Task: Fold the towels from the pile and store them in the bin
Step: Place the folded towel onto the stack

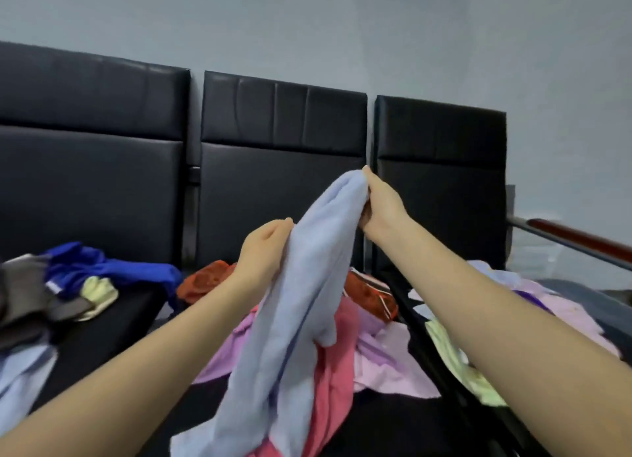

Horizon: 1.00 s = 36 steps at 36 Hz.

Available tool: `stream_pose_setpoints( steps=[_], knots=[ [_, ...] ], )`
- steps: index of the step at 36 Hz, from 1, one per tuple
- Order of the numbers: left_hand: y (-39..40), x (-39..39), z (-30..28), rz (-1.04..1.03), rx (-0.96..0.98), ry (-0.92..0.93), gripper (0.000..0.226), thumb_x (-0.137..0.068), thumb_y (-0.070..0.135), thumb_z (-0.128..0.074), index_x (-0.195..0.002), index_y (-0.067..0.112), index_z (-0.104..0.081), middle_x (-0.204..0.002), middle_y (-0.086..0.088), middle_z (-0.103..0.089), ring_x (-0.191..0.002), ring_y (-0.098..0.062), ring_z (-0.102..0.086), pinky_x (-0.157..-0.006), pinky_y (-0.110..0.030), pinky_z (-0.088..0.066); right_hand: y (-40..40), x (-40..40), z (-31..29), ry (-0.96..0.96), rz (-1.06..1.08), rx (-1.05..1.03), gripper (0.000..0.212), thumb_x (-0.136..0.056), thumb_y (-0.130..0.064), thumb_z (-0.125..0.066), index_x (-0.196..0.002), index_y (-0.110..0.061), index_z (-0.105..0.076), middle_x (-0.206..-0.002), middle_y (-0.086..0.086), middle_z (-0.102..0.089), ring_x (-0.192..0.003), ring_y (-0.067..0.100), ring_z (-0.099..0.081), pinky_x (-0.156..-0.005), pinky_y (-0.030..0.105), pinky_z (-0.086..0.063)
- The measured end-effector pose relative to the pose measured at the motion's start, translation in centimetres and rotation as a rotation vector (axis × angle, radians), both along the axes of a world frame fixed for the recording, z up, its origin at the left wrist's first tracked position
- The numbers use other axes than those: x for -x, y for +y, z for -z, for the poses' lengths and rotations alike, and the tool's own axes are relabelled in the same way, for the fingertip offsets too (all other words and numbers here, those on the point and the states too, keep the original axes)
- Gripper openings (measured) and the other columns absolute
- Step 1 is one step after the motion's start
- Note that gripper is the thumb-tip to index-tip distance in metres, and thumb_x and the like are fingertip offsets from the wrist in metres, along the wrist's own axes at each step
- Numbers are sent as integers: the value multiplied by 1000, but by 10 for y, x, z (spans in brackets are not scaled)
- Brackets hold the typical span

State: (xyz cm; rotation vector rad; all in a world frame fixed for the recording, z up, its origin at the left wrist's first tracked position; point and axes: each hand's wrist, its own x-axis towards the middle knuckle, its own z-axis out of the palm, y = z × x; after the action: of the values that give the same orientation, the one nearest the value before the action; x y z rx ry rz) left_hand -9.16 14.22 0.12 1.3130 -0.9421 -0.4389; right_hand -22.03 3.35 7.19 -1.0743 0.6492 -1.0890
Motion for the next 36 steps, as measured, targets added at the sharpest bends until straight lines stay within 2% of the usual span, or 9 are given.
stream_pose_setpoints(
  steps=[3,7,14,18,21,24,27,31,36],
  knots=[
    [10,-18,27,-27,-75,-133,43,-99,25,-48,-57,15,-52,-56,13,-50,-56,-2,-42,-53,-16,-33,6,-6,28,146,54,54,30,-94,-38,-62,-96,-10,-71,-96,11,-72,-95,26,-69,-90,40,-56],
    [20,-24,67,107,-225,-197,41,-101,19,-46,-63,14,-61,-57,6,-54,-57,-10,-45,-57,-26,-38,13,-6,73,386,-19,140,29,-103,-20,-47,-79,-8,-59,-79,9,-59,-80,19,-57,-87,32,-46],
    [28,-26,131,250,-482,-347,26,-101,29,-46,-85,15,-59,-85,3,-62,-82,-9,-52,-93,-32,-43,20,27,186,813,-191,594,52,-98,-19,-57,-48,-24,-44,-51,-17,-39,-52,-2,-34,-57,27,-32],
    [22,-24,127,148,-431,-124,34,-100,38,-46,-101,9,-65,-103,-8,-69,-89,-15,-57,-93,-34,-45,16,32,180,735,-225,688,42,-94,-19,-63,-56,-25,-48,-55,-16,-46,-57,-2,-40,-58,19,-35],
    [21,-21,125,75,-379,-30,36,-100,41,-45,-105,9,-59,-91,-6,-64,-72,-13,-55,-62,-20,-45,18,28,173,597,-142,708,15,-77,-29,-66,-80,-15,-61,-76,-7,-60,-69,4,-53,-68,16,-44],
    [16,-20,123,60,-318,69,27,-97,39,-52,-93,12,-55,-68,-1,-55,-57,-13,-50,-50,-21,-42,17,28,178,683,-127,770,39,-68,-51,-68,-99,-27,-64,-100,-5,-63,-81,7,-58,-77,17,-48],
    [9,-23,124,108,-326,70,29,-96,29,-57,-74,13,-47,-57,-4,-46,-52,-15,-43,-47,-23,-38,15,32,181,738,-200,767,42,-63,-59,-66,-99,-36,-64,-97,-11,-63,-77,2,-55,-73,17,-46],
    [8,-24,115,129,-336,48,26,-97,17,-55,-73,12,-48,-63,-4,-44,-55,-11,-41,-43,-14,-35,13,36,182,774,-304,767,15,-81,-29,-76,-78,-19,-65,-71,-9,-60,-66,2,-49,-65,17,-41],
    [4,-32,97,70,-161,81,26,-96,14,-53,-70,18,-50,-73,-5,-47,-72,-18,-42,-64,-31,-34,6,44,174,652,-113,705,19,-93,-8,-61,-74,-11,-59,-68,-9,-56,-63,4,-46,-62,18,-41]
  ],
)
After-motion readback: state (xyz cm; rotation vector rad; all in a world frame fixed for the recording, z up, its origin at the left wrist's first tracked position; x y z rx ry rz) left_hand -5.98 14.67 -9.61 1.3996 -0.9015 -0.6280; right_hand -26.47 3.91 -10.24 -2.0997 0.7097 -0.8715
